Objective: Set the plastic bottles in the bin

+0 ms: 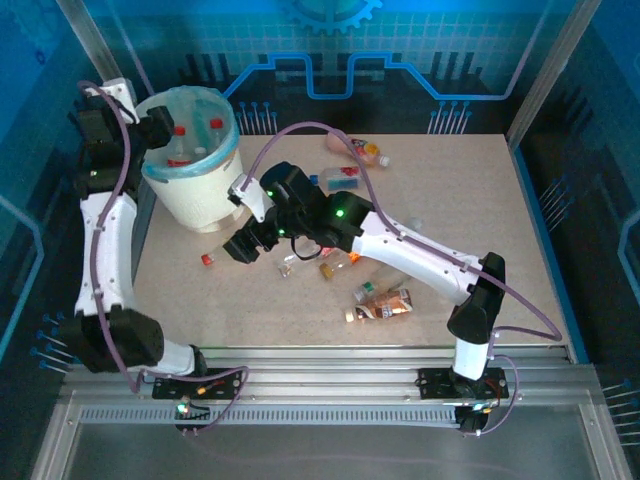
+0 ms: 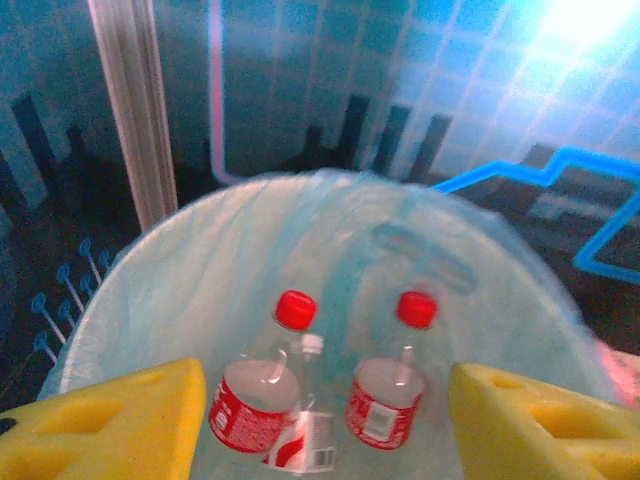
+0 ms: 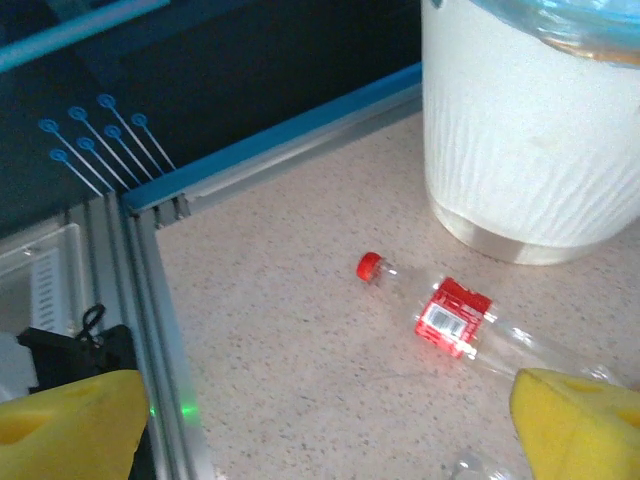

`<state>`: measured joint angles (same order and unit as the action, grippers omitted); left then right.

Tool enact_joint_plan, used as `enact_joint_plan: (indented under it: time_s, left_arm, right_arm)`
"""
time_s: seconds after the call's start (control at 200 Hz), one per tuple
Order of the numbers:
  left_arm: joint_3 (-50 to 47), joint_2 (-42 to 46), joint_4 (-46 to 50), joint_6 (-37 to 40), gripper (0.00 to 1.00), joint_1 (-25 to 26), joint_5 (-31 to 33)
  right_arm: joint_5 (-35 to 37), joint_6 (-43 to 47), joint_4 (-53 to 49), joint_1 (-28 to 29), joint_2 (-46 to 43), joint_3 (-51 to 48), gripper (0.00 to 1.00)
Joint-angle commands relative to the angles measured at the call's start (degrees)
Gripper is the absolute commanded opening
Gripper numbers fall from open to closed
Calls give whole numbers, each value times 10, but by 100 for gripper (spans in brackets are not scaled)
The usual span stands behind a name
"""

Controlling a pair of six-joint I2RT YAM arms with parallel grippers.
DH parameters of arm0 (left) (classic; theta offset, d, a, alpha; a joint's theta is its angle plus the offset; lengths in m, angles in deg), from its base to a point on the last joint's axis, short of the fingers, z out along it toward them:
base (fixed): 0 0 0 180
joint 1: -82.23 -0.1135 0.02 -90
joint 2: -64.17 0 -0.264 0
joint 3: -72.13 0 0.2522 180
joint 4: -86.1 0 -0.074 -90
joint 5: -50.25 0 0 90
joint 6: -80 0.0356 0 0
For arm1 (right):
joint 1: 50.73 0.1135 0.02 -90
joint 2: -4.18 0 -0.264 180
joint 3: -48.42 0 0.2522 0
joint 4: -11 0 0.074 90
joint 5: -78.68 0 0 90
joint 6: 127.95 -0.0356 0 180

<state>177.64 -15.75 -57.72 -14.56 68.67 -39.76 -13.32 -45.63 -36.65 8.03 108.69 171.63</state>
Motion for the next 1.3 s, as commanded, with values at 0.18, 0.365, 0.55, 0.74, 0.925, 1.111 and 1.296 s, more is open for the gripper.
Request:
enact_joint_plan:
  time_s: [0.18,0.365,0.55,0.74,0.925,1.111,1.296]
  left_arm:
    - [-62,139,-3,38,65,115,23]
    - [-133,213,32,60,65,191,5]
    - [-248,308,51,65,65,250,-34]
    - [-342,360,83,53,65,297,-87]
    - [-444,409,45,37,66,311,-69]
    - [-485,427,25,34,68,311,-34]
    - [-496,426,26,20,69,311,22]
  right_arm:
    - [16,-50,-25,-76,-38,-64,88]
    - [2,152,-24,-80,-30,-100,88]
    - [-89,366,-18,-96,-28,-157,94]
    - [-147,540,-90,-101,0,-175,95]
    - [-93,582,-89,-99,48,-168,93]
    - [-30,596,-59,-88,89,-158,94]
    - [2,615,-36,-87,125,-152,94]
